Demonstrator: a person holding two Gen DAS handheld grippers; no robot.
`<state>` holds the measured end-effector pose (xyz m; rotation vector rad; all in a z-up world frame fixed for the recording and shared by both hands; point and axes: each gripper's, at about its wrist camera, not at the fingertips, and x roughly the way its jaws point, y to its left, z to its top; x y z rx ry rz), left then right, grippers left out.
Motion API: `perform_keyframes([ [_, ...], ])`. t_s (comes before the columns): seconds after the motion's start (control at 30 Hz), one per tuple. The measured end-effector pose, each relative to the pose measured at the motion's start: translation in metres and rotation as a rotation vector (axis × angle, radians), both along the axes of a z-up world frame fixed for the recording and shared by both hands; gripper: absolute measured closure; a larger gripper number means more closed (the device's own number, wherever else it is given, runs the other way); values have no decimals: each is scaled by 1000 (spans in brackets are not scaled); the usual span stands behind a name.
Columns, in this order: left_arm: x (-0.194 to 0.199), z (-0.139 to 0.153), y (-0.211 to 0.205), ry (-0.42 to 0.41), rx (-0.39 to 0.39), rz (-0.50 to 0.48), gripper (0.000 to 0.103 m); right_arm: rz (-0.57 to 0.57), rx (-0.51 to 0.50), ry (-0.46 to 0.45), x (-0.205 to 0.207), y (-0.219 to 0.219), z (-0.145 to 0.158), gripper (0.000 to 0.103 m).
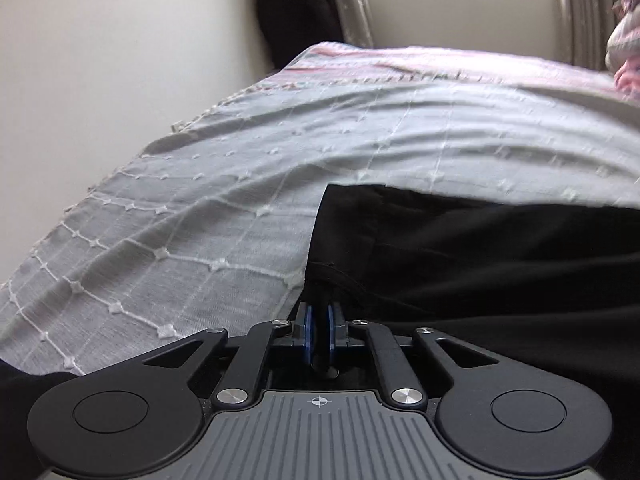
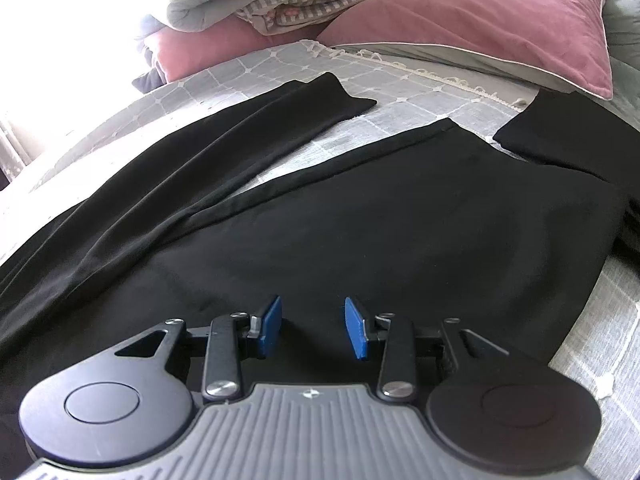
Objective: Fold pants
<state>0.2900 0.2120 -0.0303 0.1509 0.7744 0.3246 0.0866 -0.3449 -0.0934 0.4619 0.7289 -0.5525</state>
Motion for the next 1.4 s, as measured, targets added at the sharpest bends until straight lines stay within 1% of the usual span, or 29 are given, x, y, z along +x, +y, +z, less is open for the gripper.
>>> perform_keyframes([
  [0.1, -2, -7, -6, -4, 62, -8, 94, 8, -5, 3, -1, -2, 0, 62],
  [0.13, -2, -5, -7, 4, 70, -15, 91, 7, -5, 2, 0, -2, 0, 62],
  [0.17, -3, -1, -4, 15, 50, -9, 85, 8, -1, 2, 0, -3, 0, 62],
  [0.2, -3, 5, 2, 22, 1, -5, 83, 9, 6, 0, 0, -5, 0, 62],
  [0.23, -4, 14, 14, 19, -75, 4, 82, 9, 20, -3, 0, -8, 1, 61],
  [0.3, -6, 29, 34, -2, -195, 21, 81, -2, 67, -20, -1, -15, 3, 55],
  [0.33, -6, 37, 41, -17, -224, 25, 81, -7, 93, -35, -1, -18, 5, 53],
  [0.37, -4, 43, 45, -31, -217, 27, 79, -4, 113, -49, 1, -22, 7, 53],
  [0.4, -1, 49, 47, -39, -191, 26, 73, -4, 126, -63, 3, -26, 10, 53],
  [0.43, 4, 53, 48, -42, -161, 18, 68, 0, 134, -80, 9, -33, 14, 53],
  [0.5, 15, 56, 47, -42, -134, -13, 44, 7, 103, -119, 26, -52, 26, 51],
  [0.57, 30, 55, 44, -35, -132, -36, 36, -16, 50, -144, 50, -73, 34, 45],
  [0.67, 53, 44, 34, -13, -148, -51, 32, -71, 32, -137, 100, -121, 31, 44],
  [0.73, 67, 33, 26, 15, -154, -56, 32, -109, 8, -91, 139, -153, 18, 44],
  [0.8, 79, 23, 16, 33, -110, -65, 32, -151, -32, -13, 176, -181, 1, 47],
  [0.83, 82, 19, 10, 35, -80, -81, 33, -162, -46, 14, 186, -189, -6, 48],
  [0.87, 85, 16, 5, 34, -55, -103, 33, -163, -54, 23, 194, -197, -11, 55],
  [0.9, 87, 11, 1, 37, -39, -115, 42, -156, -51, 18, 199, -202, -16, 73],
  [0.93, 89, 5, -2, 46, -38, -112, 53, -147, -58, 31, 203, -202, -21, 77],
  [0.97, 90, 1, -1, 51, -73, -104, 73, -123, -92, 49, 206, -197, -23, 82],
  [1.0, 89, 0, -1, 40, -104, -100, 83, -69, -123, 68, 208, -191, -22, 85],
  [1.1, 87, 2, -7, 34, -72, -102, 94, -34, -178, 127, 198, -187, -12, 87],
  [1.13, 85, 6, -6, 30, -83, -94, 95, -37, -196, 133, 190, -188, -6, 87],
  [1.2, 83, 13, -2, 16, -122, -90, 96, -50, -209, 115, 164, -192, 8, 87],
  [1.27, 83, 13, -1, 22, -119, -100, 96, -62, -223, 108, 137, -192, 18, 85],
  [1.33, 85, 8, -7, 49, -83, -118, 95, -35, -228, 153, 126, -193, 11, 84],
  [1.37, 86, 7, -10, 58, -61, -126, 93, -8, -229, 183, 127, -193, 3, 81],
  [1.4, 86, 7, -11, 62, -48, -126, 87, 38, -228, 209, 131, -194, -5, 77],
])
